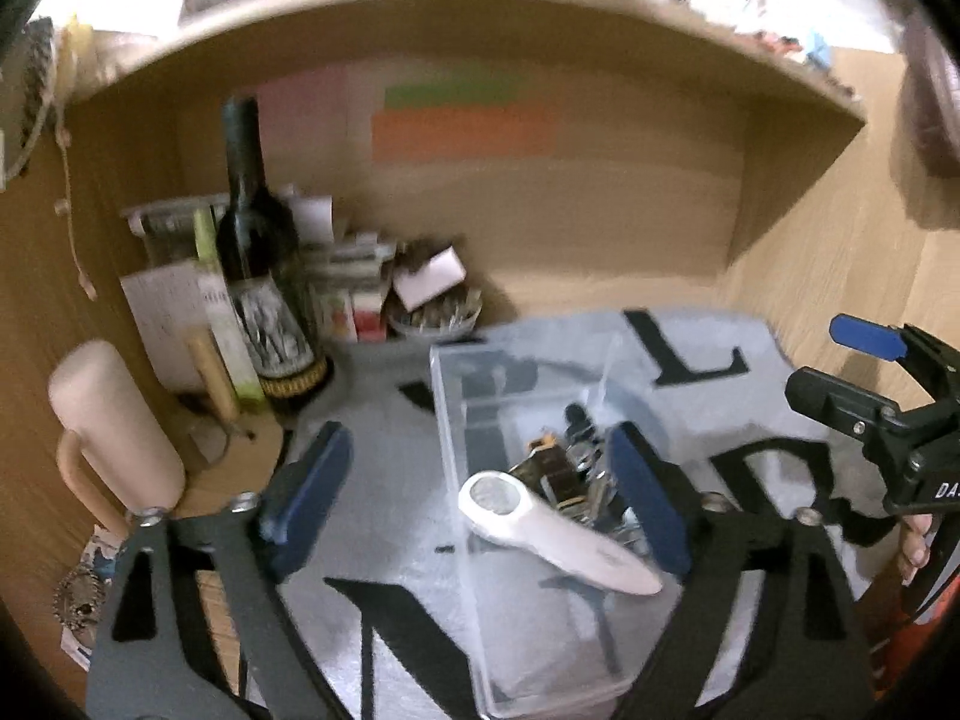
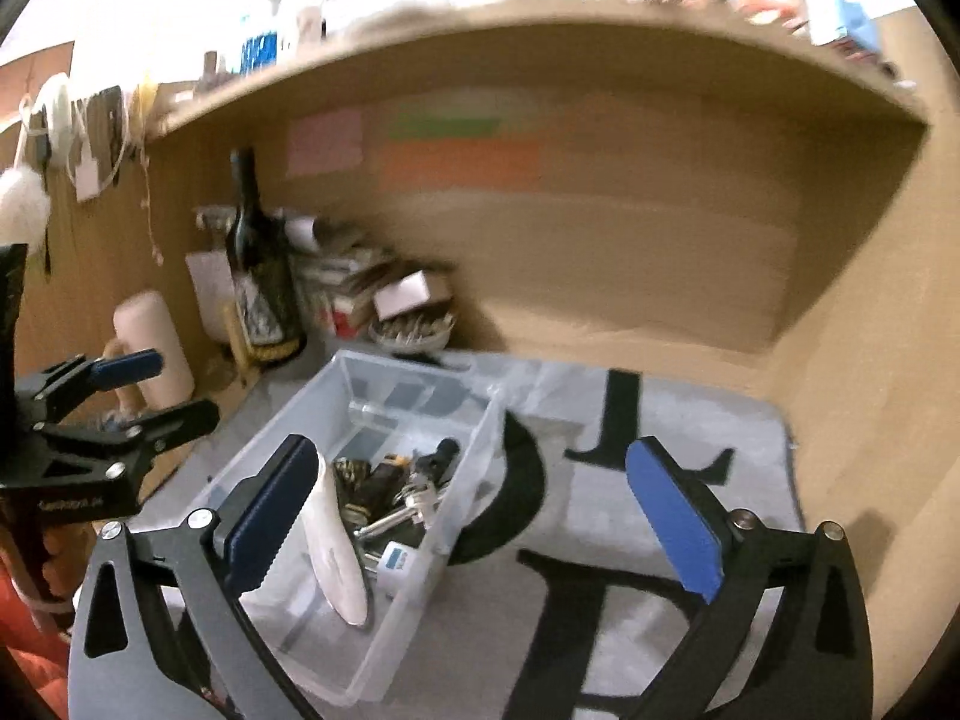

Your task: Organize rigid objects

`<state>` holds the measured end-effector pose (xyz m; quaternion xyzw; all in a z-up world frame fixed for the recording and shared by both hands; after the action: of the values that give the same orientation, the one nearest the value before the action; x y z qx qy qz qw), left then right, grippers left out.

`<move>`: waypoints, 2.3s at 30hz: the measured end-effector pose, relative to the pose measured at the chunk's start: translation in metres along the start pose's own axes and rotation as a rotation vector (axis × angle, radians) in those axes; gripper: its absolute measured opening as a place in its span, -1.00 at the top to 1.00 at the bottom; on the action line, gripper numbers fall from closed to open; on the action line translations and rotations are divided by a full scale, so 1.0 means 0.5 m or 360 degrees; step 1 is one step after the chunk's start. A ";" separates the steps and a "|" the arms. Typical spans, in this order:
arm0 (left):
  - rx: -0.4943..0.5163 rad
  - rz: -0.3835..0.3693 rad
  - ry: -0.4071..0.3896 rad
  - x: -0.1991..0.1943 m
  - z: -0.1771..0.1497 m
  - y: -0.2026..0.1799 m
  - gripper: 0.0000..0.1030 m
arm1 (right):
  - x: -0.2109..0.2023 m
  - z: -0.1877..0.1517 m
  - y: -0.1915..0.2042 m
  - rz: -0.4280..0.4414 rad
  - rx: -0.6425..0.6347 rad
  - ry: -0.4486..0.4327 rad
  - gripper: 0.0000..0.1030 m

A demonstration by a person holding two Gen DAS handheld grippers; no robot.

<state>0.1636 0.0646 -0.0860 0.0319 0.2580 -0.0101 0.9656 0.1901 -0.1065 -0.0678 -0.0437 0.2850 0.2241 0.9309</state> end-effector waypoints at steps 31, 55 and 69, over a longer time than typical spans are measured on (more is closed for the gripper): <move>0.0040 0.0027 -0.0410 -0.176 0.039 -0.099 -1.00 | -0.150 -0.004 -0.006 -0.0069 -0.0021 -0.0242 -1.00; 0.0028 0.0014 -0.0398 -0.169 0.037 -0.100 -1.00 | -0.147 -0.002 0.011 -0.0076 -0.0053 -0.0255 -1.00; 0.0033 0.0017 -0.0400 -0.167 0.036 -0.099 -1.00 | -0.142 -0.003 0.024 -0.0089 -0.0075 -0.0244 -1.00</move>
<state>0.0984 0.0141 -0.0316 0.0417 0.1347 -0.0116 0.9899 0.1316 -0.1239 -0.0296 -0.0563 0.2062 0.2074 0.9546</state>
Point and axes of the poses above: each gripper's, at about its wrist camera, not at the fingertips, and x roughly the way its jaws point, y to its left, z to its top, the point moved 10 cm from there along x, roughly the way its jaws point, and after that the axes turned 4 degrees about x, right-handed, at the moved point
